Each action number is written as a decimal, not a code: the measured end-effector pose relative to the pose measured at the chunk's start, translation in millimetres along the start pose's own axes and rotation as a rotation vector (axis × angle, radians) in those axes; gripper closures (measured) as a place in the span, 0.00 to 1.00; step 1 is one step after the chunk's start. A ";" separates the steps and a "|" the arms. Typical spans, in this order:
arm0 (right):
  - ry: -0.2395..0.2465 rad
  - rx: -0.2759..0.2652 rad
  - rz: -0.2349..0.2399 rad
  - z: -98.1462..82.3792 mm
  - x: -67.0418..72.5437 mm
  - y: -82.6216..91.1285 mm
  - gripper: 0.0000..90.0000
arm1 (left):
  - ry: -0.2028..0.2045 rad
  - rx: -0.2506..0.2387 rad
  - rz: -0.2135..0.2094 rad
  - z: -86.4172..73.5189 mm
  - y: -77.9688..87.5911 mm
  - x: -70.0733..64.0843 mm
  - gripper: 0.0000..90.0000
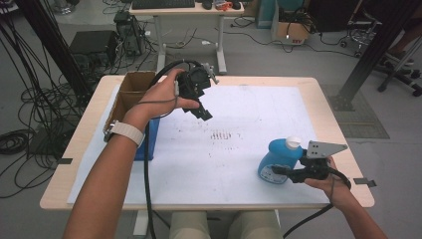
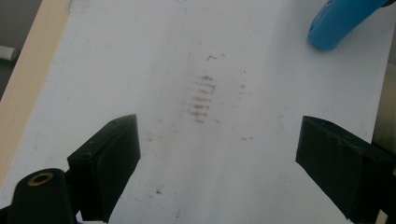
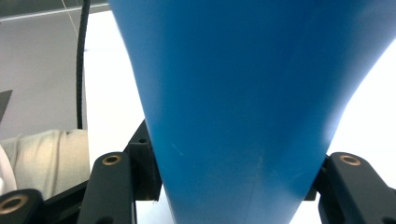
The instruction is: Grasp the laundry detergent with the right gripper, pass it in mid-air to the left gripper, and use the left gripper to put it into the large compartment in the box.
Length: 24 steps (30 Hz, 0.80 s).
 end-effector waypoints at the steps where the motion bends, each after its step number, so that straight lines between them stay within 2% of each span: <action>1: 0.007 0.005 -0.004 1.8 0.1 1.7 0.48 | -0.005 0.001 -0.002 1.5 3.2 -3.1 0.15; 12: 0.013 0.011 0.009 16.9 3.3 10.4 0.48 | -0.033 -0.007 0.008 7.7 20.0 -17.3 0.14; 17: 0.024 0.028 0.027 29.5 7.3 15.0 0.48 | -0.061 0.008 0.012 9.6 29.0 -26.0 0.14; 20: 0.063 0.018 0.041 37.9 9.1 15.0 0.48 | -0.076 0.015 0.018 10.8 34.7 -31.1 0.13; 24: 0.074 0.030 0.059 46.9 12.3 14.6 0.47 | -0.092 0.029 0.022 11.3 41.0 -37.5 0.13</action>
Point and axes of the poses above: each handheld gripper's, and its own axes: y roughly backward along the jaws, z roughly out of its top, x roughly to its left, the point moved 9 cm from there along -y, roughly forward along the jaws, and after that the axes turned 6 degrees about x, right-handed, at the moved point
